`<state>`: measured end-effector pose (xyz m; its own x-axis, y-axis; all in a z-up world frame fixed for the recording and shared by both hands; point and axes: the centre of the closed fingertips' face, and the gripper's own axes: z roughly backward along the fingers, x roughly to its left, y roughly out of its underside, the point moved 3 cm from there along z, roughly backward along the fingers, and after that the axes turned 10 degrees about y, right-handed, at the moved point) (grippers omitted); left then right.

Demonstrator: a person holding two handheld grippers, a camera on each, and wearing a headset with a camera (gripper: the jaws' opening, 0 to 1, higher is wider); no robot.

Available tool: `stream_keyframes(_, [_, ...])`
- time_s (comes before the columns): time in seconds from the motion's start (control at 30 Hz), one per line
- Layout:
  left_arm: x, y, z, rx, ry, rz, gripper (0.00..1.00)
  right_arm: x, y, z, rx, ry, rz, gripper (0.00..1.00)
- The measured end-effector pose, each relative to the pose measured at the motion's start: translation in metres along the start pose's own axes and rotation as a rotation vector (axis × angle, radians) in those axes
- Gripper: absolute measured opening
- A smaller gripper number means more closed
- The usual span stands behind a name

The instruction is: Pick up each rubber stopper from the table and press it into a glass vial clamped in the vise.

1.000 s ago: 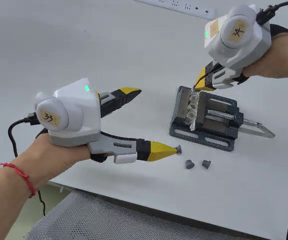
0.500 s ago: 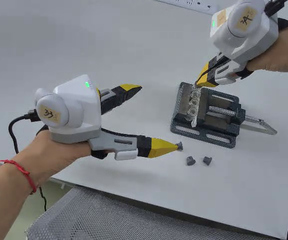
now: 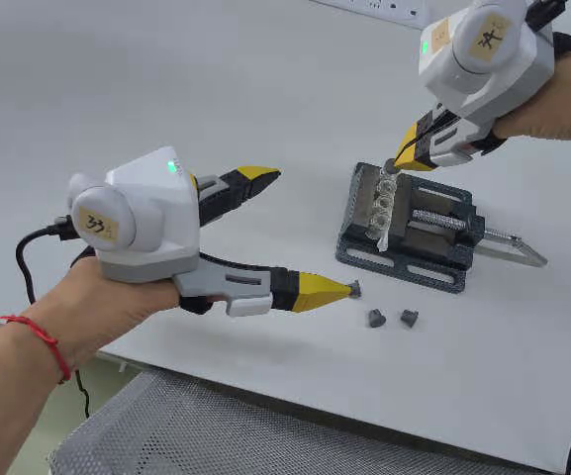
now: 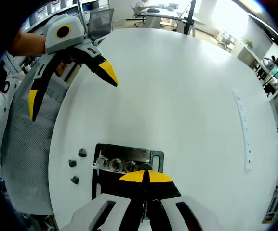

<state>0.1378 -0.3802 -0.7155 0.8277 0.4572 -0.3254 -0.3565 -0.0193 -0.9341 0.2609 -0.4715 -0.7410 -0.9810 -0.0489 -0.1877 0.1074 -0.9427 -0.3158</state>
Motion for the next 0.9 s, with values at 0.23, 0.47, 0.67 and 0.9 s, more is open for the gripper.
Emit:
stream_keyframes(0.23, [0.0002, -0.0003, 0.0000, -0.001, 0.001, 0.000, 0.92, 0.0002, -0.0005, -0.0005, 0.023, -0.010, 0.024, 0.00])
stream_keyframes(0.47, [0.0013, -0.0029, -0.0008, -0.008, 0.001, -0.003, 0.92, 0.0037, -0.0012, 0.0009, 0.057, -0.016, 0.055, 0.00])
stream_keyframes(0.67, [0.0000, -0.0059, -0.0042, -0.008, 0.010, -0.011, 0.92, 0.0014, -0.0017, -0.0003, 0.068, -0.017, 0.056, 0.00])
stream_keyframes(0.9, [-0.0037, -0.0079, -0.0019, 0.002, 0.012, -0.023, 0.93, 0.0020, -0.0016, 0.0011, 0.052, -0.009, 0.030, 0.00])
